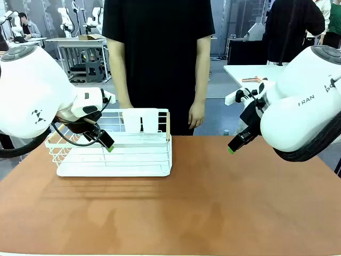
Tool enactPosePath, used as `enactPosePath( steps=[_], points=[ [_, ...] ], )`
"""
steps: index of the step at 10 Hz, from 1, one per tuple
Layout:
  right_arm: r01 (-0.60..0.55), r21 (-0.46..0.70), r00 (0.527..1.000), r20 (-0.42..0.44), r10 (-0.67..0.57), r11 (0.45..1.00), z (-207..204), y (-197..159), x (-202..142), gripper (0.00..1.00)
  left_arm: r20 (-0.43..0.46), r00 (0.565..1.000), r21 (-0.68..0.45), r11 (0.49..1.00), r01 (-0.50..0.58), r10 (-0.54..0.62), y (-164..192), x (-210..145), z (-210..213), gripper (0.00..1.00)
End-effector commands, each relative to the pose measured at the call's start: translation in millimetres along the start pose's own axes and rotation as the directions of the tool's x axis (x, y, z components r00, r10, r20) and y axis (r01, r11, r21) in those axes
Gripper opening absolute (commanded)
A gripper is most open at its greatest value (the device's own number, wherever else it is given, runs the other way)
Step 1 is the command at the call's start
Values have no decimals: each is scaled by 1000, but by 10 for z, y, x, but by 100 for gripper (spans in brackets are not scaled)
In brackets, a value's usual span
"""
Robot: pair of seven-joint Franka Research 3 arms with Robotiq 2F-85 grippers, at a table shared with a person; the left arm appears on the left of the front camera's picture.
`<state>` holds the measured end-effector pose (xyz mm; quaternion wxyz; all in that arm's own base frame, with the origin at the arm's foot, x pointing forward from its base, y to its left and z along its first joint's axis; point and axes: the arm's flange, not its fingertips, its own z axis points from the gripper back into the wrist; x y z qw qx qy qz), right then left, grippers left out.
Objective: Clean the table.
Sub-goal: Pick up the Lint Roller when the human hands it over.
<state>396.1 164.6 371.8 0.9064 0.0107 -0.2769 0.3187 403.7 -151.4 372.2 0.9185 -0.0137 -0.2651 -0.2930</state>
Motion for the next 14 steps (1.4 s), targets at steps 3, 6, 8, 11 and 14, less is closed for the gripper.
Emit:
enactPosePath(
  steps=[3,6,8,11,14],
  points=[
    [0,0,1000,0,0,1000,0,0,0,100,0,1000,0,1000,0,0,-2,0,0,100],
    [0,0,1000,0,0,1000,0,0,0,100,0,1000,0,1000,0,0,-2,0,0,100],
    [0,0,1000,0,0,1000,0,0,0,100,0,1000,0,1000,0,0,-2,0,0,100],
    [0,0,1000,0,0,1000,0,0,0,100,0,1000,0,1000,0,0,-2,0,0,100],
    [43,37,999,-9,-42,998,126,-97,41,100,-15,997,-87,993,-80,79,90,96,147,100]
  ],
)
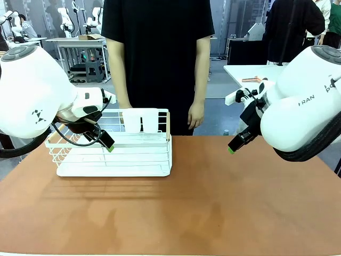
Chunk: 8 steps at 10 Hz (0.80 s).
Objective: Clean the table.
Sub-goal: Pick up the Lint Roller when the human hands it over.
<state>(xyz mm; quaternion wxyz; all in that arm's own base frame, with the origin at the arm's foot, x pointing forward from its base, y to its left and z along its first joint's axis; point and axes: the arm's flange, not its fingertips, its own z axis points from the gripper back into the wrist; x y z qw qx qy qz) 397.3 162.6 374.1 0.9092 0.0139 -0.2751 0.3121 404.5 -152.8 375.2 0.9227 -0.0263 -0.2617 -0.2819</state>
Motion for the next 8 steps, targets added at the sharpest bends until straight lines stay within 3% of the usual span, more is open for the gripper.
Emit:
enactPosePath(
  steps=[1,2,4,5,6,7,8],
  points=[
    [144,176,990,-27,-141,974,336,-258,97,100,-35,991,-183,974,-133,129,263,167,326,100],
    [250,297,968,-44,-248,922,563,-493,132,100,-57,980,-252,947,-199,191,451,203,479,100],
    [379,532,913,-81,-400,757,950,-963,114,100,-134,940,-505,795,-337,313,926,194,810,100],
    [416,699,871,-122,-477,581,1075,-1183,55,100,-128,910,-604,697,-387,394,1193,124,941,100],
    [422,768,846,-143,-514,481,1134,-1377,-20,100,-148,897,-697,600,-393,416,1423,-7,997,100],
    [442,810,816,-184,-548,386,1194,-1585,-119,100,-157,868,-808,444,-387,470,1754,-127,1133,100],
    [455,806,794,-173,-583,380,1263,-1778,-244,100,-148,834,-822,403,-403,532,1989,-271,1282,100]
  ],
)
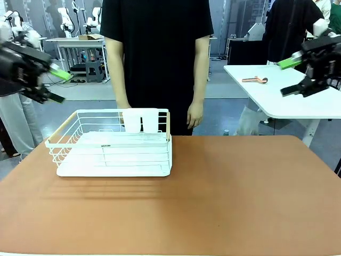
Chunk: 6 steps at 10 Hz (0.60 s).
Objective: Clean the table.
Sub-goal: Pick up the Lint Roller when the human hands it over.
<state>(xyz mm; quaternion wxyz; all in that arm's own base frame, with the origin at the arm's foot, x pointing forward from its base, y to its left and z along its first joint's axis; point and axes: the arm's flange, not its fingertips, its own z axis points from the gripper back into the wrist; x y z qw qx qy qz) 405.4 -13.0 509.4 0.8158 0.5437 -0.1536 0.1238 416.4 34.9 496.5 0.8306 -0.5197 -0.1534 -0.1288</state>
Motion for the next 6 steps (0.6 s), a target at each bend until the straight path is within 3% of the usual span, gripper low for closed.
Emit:
enactPosePath(
  steps=[1,2,4,6],
  points=[
    [79,-22,995,59,-77,997,284,-331,33,100,99,990,-37,994,-99,102,207,44,489,100],
    [92,-32,992,94,-88,995,557,-482,-33,100,173,977,42,990,-138,128,240,-23,802,100],
    [126,-34,981,155,-119,991,1134,-724,-243,100,303,943,23,989,-149,135,300,-194,1445,100],
    [182,-50,960,224,-166,982,1743,-989,-484,100,332,925,19,980,-200,183,511,-429,1976,100]
  ],
)
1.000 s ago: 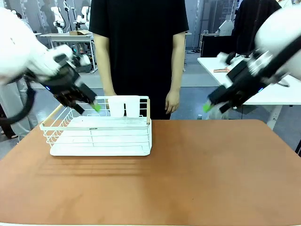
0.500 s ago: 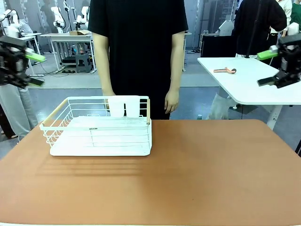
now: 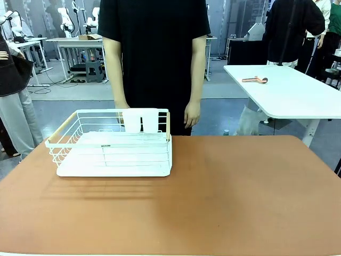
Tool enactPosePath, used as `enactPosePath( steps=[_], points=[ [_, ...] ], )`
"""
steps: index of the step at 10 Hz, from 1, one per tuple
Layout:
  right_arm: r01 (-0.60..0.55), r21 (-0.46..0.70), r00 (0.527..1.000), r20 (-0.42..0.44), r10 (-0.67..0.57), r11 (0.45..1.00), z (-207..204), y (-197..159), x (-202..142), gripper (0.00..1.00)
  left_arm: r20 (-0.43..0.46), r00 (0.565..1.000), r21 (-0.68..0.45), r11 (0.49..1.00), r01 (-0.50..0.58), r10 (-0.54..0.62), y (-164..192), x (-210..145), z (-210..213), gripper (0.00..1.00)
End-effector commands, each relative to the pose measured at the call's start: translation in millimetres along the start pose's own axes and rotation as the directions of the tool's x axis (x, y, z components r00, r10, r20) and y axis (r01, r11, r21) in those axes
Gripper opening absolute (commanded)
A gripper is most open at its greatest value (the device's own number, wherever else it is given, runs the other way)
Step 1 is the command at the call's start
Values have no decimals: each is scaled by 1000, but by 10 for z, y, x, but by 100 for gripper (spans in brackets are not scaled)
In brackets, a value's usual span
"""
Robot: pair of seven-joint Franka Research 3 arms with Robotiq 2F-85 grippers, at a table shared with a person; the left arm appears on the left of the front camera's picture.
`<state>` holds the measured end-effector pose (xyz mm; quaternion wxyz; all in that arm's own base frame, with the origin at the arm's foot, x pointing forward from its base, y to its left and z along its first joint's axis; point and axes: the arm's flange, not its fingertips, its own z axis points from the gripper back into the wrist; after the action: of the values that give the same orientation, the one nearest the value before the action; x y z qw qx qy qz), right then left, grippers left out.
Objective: Clean the table.
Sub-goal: Pick up the Lint Roller when the human hands it over.
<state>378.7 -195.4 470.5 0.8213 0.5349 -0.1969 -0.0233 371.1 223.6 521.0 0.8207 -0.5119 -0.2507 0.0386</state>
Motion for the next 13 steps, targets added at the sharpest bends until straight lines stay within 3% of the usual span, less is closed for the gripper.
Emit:
enactPosePath(
  steps=[1,4,5,13],
  points=[
    [1,-8,1000,11,-1,1000,323,-181,-15,100,26,998,-25,998,-52,53,162,23,266,100],
    [34,-15,998,44,-33,999,418,-217,-82,100,-19,999,1,999,-50,50,119,9,124,100],
    [34,-15,998,44,-33,999,418,-217,-82,100,40,997,4,998,-64,63,241,-76,332,100],
    [34,-15,998,44,-33,999,418,-217,-82,100,40,997,4,998,-64,63,241,-76,332,100]
  ],
)
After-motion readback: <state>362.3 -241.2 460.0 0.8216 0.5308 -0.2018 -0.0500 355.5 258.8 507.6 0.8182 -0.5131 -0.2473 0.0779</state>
